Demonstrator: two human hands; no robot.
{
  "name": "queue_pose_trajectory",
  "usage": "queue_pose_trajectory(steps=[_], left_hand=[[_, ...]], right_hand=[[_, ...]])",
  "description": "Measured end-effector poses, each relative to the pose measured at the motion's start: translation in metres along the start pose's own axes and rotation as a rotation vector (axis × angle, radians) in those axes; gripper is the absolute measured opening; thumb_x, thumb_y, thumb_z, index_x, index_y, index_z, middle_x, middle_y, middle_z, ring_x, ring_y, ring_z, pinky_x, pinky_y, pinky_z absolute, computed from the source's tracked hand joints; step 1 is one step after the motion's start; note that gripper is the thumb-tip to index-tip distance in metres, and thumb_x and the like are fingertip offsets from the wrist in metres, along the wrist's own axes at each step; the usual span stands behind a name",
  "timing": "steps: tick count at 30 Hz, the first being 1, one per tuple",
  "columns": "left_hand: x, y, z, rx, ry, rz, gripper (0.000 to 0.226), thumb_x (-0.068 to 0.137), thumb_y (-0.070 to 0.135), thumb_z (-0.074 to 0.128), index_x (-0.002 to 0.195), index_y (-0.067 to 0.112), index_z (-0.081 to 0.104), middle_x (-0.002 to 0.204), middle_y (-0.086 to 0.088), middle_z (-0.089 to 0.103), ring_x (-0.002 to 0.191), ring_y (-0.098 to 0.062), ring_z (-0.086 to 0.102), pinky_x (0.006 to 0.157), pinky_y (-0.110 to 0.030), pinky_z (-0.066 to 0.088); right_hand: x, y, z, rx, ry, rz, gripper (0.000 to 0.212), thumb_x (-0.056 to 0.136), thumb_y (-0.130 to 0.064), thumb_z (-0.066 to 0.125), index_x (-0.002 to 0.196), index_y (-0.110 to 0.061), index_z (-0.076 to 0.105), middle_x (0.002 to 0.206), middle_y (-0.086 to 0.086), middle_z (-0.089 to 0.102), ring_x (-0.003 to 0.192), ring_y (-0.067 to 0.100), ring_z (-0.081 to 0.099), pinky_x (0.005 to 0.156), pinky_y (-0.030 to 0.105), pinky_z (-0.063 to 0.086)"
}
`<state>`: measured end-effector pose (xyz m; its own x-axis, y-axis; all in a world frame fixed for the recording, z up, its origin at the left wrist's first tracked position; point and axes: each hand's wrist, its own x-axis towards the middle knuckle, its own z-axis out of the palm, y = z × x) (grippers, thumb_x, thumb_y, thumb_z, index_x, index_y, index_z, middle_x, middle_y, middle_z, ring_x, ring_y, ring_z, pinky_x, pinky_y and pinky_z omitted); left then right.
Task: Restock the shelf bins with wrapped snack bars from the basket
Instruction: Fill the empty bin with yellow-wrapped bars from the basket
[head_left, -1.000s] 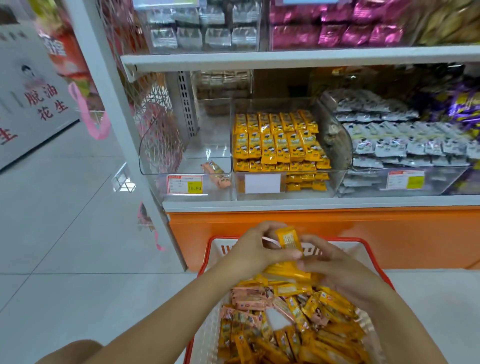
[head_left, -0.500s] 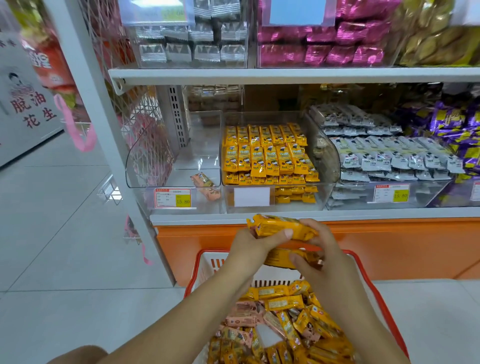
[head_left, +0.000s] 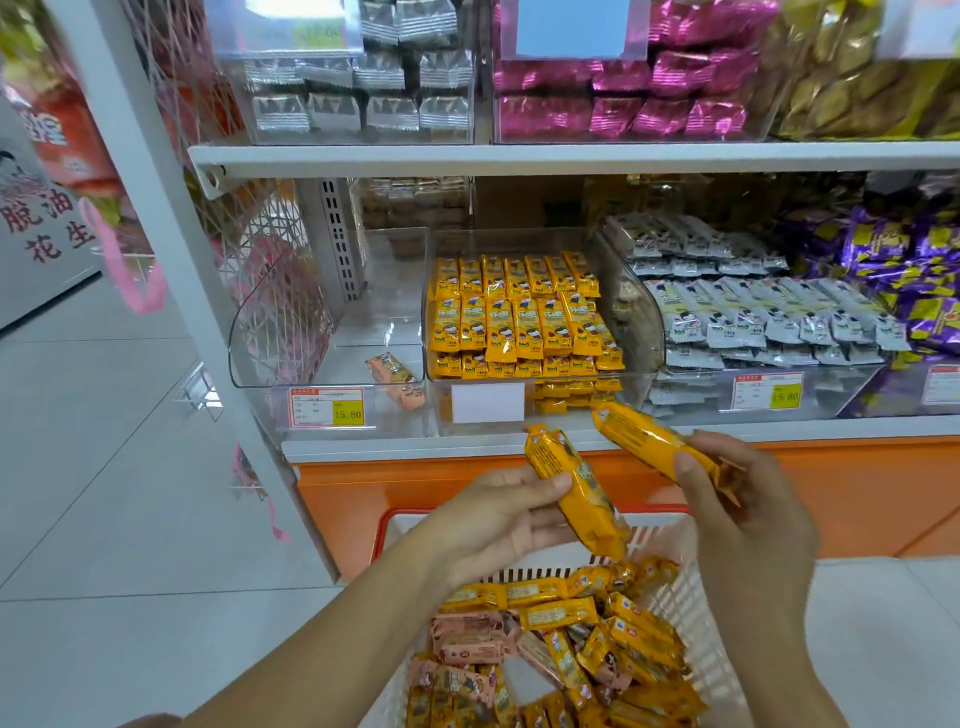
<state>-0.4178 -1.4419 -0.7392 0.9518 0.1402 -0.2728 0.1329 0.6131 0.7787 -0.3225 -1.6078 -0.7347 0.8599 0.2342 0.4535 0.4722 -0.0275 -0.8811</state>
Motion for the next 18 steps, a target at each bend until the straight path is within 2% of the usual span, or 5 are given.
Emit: queue_pose_trajectory(steps=[2,5,8,11,18], left_hand=[[0.001,-0.002,0.004,-0.078,-0.035,-0.020,0.040,0.082,0.010,0.061,0.117,-0.008,0.056,0.113,-0.025,0.064,0.102,-0.031,0.066,0.090,-0.040,0.054],[0.002,-0.001,0.007,-0.187,-0.069,-0.013,0.050,0.078,0.009,0.066,0.122,-0.010,0.054,0.119,-0.028,0.061,0.108,-0.036,0.063,0.092,-0.044,0.053],[0.001,0.002,0.004,-0.228,-0.081,-0.004,0.045,0.078,0.004,0.059,0.121,-0.008,0.054,0.119,-0.029,0.059,0.106,-0.037,0.063,0.093,-0.048,0.051],[0.001,0.006,0.001,-0.236,-0.061,0.000,0.043,0.077,0.005,0.055,0.119,-0.005,0.054,0.117,-0.027,0.059,0.101,-0.035,0.064,0.089,-0.047,0.053],[0.004,0.009,0.000,-0.219,-0.024,-0.002,0.040,0.077,0.008,0.055,0.115,-0.001,0.057,0.117,-0.027,0.060,0.101,-0.035,0.065,0.086,-0.045,0.055]], right_hand=[[-0.007,-0.002,0.007,0.009,-0.028,-0.076,0.020,0.084,-0.017,0.069,0.095,-0.033,0.065,0.104,-0.013,0.062,0.094,0.008,0.059,0.074,0.014,0.048],[-0.016,0.001,0.017,0.053,-0.081,-0.040,0.016,0.080,-0.020,0.072,0.094,-0.027,0.067,0.108,-0.016,0.060,0.100,0.015,0.062,0.073,0.038,0.055],[-0.018,0.005,0.022,0.077,-0.139,-0.048,0.013,0.081,-0.031,0.076,0.091,-0.028,0.068,0.110,-0.016,0.061,0.102,0.015,0.061,0.071,0.044,0.055],[-0.017,0.005,0.023,0.096,-0.203,-0.032,0.014,0.081,-0.036,0.075,0.088,-0.024,0.071,0.112,-0.017,0.062,0.096,0.009,0.063,0.072,0.034,0.055],[-0.014,0.007,0.021,0.073,-0.233,-0.025,0.012,0.082,-0.010,0.071,0.087,-0.021,0.071,0.107,-0.018,0.064,0.085,0.005,0.062,0.071,0.018,0.051]])
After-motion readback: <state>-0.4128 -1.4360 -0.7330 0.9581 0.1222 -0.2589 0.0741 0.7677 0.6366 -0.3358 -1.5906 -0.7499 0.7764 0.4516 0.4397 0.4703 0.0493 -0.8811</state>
